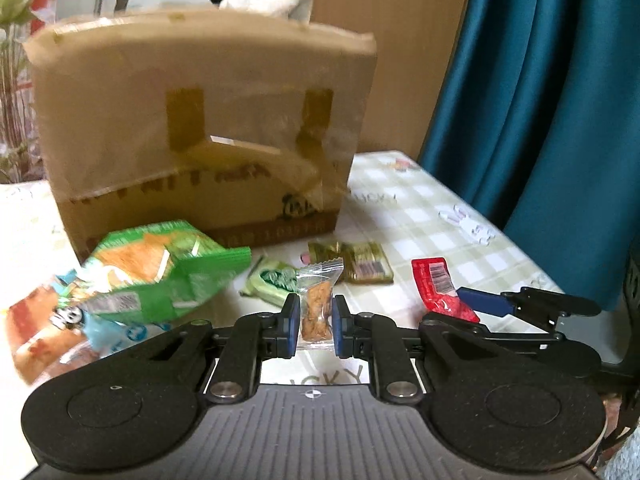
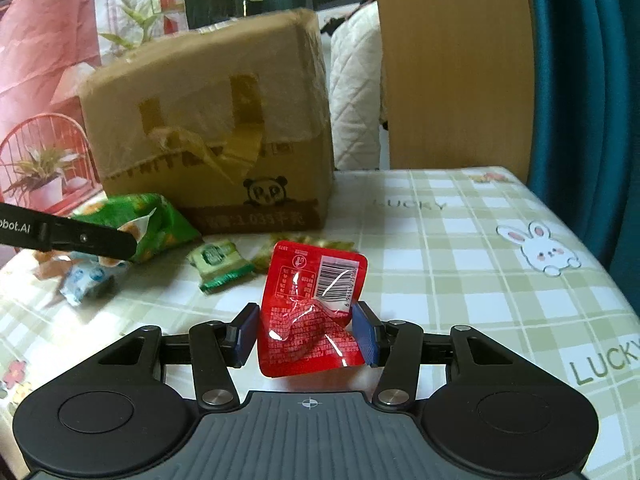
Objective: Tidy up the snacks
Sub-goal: 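Carry both packets over the box and open both tools to drop them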
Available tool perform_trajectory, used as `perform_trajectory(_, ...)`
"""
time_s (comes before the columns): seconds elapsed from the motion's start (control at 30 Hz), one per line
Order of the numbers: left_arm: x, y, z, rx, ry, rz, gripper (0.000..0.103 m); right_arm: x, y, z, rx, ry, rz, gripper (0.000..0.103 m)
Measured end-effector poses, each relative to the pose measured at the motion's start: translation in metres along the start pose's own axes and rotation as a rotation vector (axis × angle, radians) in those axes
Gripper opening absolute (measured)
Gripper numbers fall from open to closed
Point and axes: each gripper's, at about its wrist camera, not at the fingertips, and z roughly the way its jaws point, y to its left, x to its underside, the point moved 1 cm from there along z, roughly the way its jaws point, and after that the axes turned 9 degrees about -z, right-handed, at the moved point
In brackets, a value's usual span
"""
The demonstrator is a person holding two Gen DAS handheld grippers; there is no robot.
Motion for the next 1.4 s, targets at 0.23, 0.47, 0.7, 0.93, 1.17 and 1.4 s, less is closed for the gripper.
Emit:
perform_trajectory(0.23, -0.019, 0.001, -0.035, 0.025, -0.082, -0.002, 0.018, -0.039, 0.009, -0.025, -0.01, -0.09, -0.025, 0.047)
perform_trajectory(0.47, -0.063, 0.015, -0.07, 0.034, -0.195, -0.031, 0.018, -0.108, 0.011, -0.036, -0.032, -0.199, -0.09, 0.047)
perform_trajectory(0.7, -0.127, 0.035, -0.08, -0.012, -0.302, -0.026, 0.018, -0.186, 0.004, -0.016, -0.027, -0.291, -0.097, 0.047)
perform_trajectory(0.93, -0.177, 0.062, -0.048, -0.089, -0.324, -0.045, 0.018, -0.243, 0.011, 0.037, -0.026, -0.281, -0.107, 0.047)
perform_trajectory(1.17, -0.19, 0.087, -0.029, -0.145, -0.269, -0.072, 0.019, -0.257, 0.015, 0.087, -0.019, -0.202, -0.095, 0.048)
perform_trajectory(1.4, -0.178, 0.09, -0.036, -0.173, -0.247, -0.073, 0.038, -0.25, 0.015, 0.087, 0.003, -0.185, -0.089, 0.066)
